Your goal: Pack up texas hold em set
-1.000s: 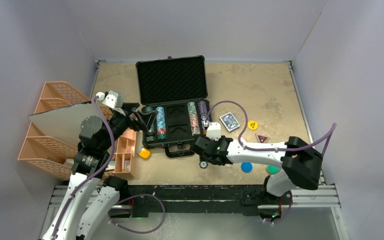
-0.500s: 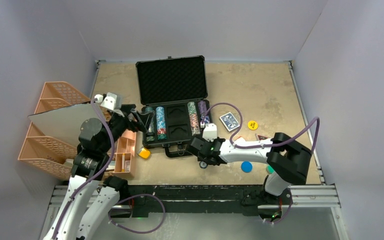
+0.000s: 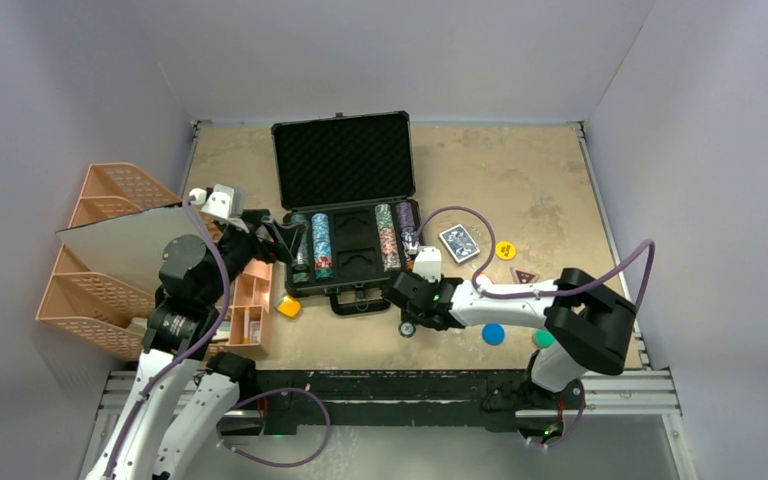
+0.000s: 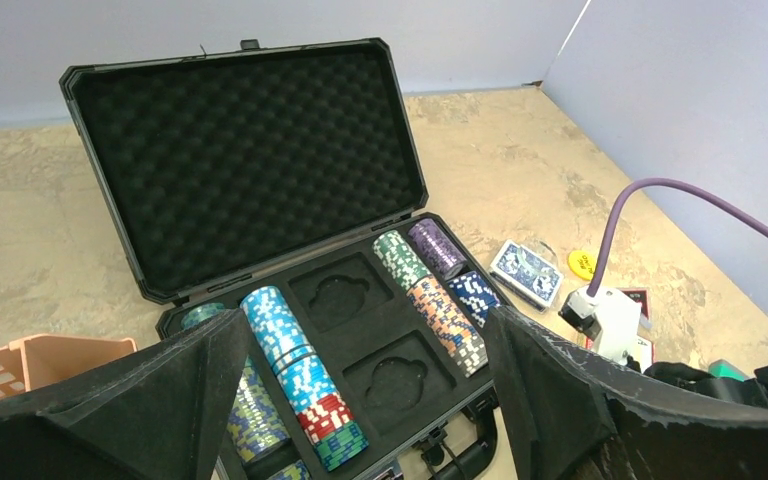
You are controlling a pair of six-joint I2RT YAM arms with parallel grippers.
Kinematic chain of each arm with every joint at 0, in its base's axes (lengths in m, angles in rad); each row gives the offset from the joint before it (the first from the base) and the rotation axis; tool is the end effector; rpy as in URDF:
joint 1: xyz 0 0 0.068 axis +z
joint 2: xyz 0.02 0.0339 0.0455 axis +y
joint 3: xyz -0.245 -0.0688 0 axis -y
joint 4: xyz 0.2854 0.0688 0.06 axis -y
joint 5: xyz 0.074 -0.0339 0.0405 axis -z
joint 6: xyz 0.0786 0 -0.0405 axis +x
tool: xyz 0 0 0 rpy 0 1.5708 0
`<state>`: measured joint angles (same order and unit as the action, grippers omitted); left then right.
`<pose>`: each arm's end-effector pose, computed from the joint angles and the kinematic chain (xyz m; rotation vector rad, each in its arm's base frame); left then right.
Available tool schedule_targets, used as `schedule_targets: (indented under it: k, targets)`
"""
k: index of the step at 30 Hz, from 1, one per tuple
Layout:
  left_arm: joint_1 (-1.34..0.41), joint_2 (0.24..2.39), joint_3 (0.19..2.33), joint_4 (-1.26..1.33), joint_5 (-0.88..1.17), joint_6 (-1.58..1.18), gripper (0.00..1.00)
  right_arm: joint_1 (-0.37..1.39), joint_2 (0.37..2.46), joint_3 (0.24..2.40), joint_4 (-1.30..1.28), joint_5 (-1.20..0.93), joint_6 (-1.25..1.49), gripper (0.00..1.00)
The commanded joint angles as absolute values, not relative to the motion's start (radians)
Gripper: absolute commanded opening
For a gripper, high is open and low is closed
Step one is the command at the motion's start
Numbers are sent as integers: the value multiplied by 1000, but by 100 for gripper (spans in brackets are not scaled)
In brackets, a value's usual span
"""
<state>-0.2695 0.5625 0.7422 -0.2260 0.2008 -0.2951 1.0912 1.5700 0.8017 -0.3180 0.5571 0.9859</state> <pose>0.2211 -0.0773 0.3472 0.1369 1.6435 -0.5954 0.1902 0.2756 0.0788 0.0434 2.4268 0.1641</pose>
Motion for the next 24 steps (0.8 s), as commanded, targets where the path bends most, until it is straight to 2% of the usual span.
schedule_targets:
  k: [1, 6, 9, 15, 24]
  targets:
    - [-270, 564, 747, -220, 183, -287, 92, 1082, 1550, 730, -310, 394, 923, 50]
    - [-270, 568, 749, -221, 197, -286, 91, 1082, 1513, 716, -350, 342, 887, 42]
    - [-270, 568, 750, -228, 181, -287, 91, 1082, 1507, 746, -385, 354, 876, 42]
    - [-270, 570, 750, -230, 175, -288, 91, 1083, 1542, 802, -413, 368, 848, 55]
    - [-270, 572, 753, -235, 163, -285, 91, 1082, 1497, 905, -464, 465, 829, 62]
